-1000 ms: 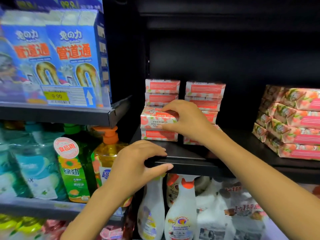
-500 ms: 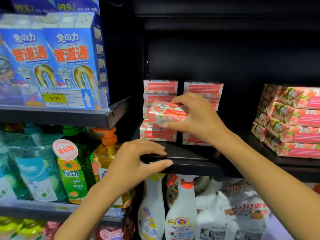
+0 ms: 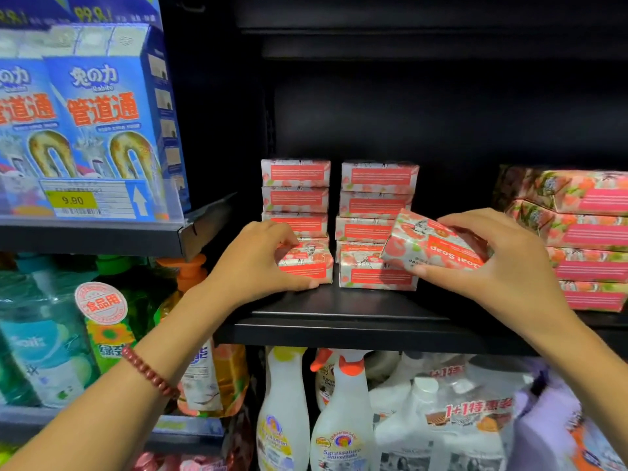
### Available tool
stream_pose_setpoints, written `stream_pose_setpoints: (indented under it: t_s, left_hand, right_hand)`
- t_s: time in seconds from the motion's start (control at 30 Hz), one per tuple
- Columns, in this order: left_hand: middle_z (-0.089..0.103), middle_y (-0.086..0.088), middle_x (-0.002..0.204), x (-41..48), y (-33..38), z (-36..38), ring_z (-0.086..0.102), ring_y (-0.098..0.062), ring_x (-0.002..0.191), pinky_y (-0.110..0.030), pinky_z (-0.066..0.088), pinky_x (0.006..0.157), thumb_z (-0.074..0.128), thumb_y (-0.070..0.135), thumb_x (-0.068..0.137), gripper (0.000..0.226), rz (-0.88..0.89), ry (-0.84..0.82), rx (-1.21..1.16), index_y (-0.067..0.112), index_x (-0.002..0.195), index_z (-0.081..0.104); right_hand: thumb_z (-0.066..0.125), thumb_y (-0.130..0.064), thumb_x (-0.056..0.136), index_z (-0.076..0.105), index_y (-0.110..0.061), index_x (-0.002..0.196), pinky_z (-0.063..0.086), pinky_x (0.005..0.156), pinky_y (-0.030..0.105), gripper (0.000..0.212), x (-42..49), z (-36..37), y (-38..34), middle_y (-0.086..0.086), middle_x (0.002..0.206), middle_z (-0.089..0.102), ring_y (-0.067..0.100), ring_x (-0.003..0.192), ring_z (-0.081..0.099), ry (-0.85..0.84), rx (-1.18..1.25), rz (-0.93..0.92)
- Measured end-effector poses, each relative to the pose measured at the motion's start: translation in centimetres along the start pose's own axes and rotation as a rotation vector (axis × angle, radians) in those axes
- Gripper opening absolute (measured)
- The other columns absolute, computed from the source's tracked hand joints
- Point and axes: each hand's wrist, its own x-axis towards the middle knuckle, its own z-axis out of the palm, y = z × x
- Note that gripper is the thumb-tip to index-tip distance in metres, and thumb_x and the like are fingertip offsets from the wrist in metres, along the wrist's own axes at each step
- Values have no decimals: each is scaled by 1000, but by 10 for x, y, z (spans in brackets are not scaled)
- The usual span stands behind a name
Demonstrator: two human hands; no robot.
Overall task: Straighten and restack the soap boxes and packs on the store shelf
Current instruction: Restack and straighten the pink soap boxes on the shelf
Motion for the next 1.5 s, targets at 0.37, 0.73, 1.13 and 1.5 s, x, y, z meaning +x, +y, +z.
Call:
stream_pose_setpoints:
  t_s: [0.37, 0.73, 1.13, 1.5]
  left_hand:
    - [39, 37, 90, -33, 20, -14, 41, 19, 78, -3, 30, 64, 67, 71, 46, 86, -69, 87, -180, 31, 121, 56]
    - [56, 26, 102, -64, 38, -28, 51, 17, 95, -1, 43, 68, 71, 68, 37, 69, -43, 55, -467, 50, 100, 50]
    - [55, 29, 100, -52, 44, -28, 52, 17, 95, 1, 41, 67, 72, 66, 40, 64, 26, 141, -502, 52, 99, 50]
    - [56, 26, 94, 25, 84, -31, 55, 16, 87, -1, 44, 67, 78, 57, 50, 68, 151, 158, -468, 32, 111, 58]
  right_hand:
    - [63, -66, 53, 61, -23, 114, 38, 78, 11, 75, 19, 16, -4, -16, 104, 54, 3, 97, 51, -77, 70, -47]
    - [67, -53, 70, 61, -20, 117, 37, 94, 24, 58, 37, 45, -6, -10, 115, 57, 4, 108, 45, -182, 34, -118]
    - [68, -43, 77, 60, -15, 120, 39, 98, 27, 52, 27, 45, -9, -2, 121, 59, 12, 115, 48, -134, -22, -145]
    - [51, -61, 72, 62, -25, 115, 29, 89, 0, 58, -18, 6, 1, -17, 112, 55, 1, 108, 47, -124, 79, -58]
